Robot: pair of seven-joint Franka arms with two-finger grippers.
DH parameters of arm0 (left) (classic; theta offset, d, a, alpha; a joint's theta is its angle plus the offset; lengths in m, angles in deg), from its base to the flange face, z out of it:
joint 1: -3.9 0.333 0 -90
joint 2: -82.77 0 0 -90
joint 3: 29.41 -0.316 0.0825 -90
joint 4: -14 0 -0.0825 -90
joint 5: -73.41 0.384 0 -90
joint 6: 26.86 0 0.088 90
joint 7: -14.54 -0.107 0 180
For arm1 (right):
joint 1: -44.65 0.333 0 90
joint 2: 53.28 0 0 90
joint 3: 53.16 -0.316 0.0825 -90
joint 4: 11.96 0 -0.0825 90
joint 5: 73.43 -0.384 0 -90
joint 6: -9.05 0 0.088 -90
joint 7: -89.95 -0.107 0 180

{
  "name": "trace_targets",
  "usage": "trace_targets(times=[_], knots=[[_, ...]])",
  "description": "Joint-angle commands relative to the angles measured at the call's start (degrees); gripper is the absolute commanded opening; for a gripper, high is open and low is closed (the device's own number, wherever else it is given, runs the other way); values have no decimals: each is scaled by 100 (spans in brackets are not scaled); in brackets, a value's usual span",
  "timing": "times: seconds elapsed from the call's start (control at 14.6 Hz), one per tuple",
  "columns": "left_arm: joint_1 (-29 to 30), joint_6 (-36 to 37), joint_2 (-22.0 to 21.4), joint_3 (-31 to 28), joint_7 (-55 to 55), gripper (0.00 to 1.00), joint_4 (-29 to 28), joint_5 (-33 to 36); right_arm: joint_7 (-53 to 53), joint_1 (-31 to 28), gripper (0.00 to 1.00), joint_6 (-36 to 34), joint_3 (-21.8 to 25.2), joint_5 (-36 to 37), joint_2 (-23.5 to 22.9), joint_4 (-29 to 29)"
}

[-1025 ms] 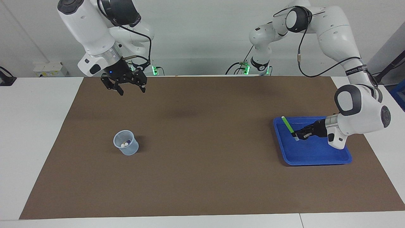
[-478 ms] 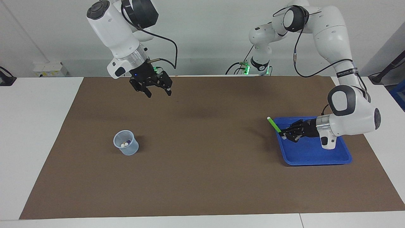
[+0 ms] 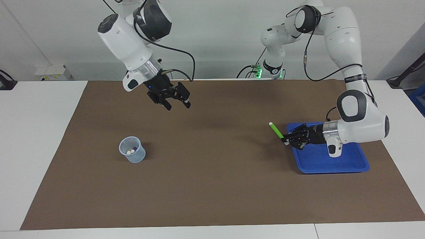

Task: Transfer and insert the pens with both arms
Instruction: 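Carry the green pen toward center while the right gripper approaches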

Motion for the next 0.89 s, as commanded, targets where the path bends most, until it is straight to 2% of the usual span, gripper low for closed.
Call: trace_targets(times=[0.0, 0.14, 0.27, 0.61, 0.68, 0.82], knots=[[-211, -335, -389, -83, 199, 0, -628, -600, -11, 183, 97, 492, -3, -167, -317, 119], [-404, -599, -416, -92, 374, 0, -734, -883, 15, 280, 96, 537, -3, -149, -467, 251], [-571, -880, -407, -75, 550, 0, -735, -936, 382, 385, 88, 642, -3, -53, -564, 330], [-870, -1092, -416, -57, 788, 0, -743, -1296, 464, 553, 76, 792, -3, -9, -670, 339], [-967, -1101, -425, -57, 797, 0, -770, -1401, 481, 562, 73, 879, -3, 17, -722, 357], [-1029, -1092, -434, -57, 927, 0, -770, -1717, 525, 710, 60, 1160, -3, 175, -810, 357]])
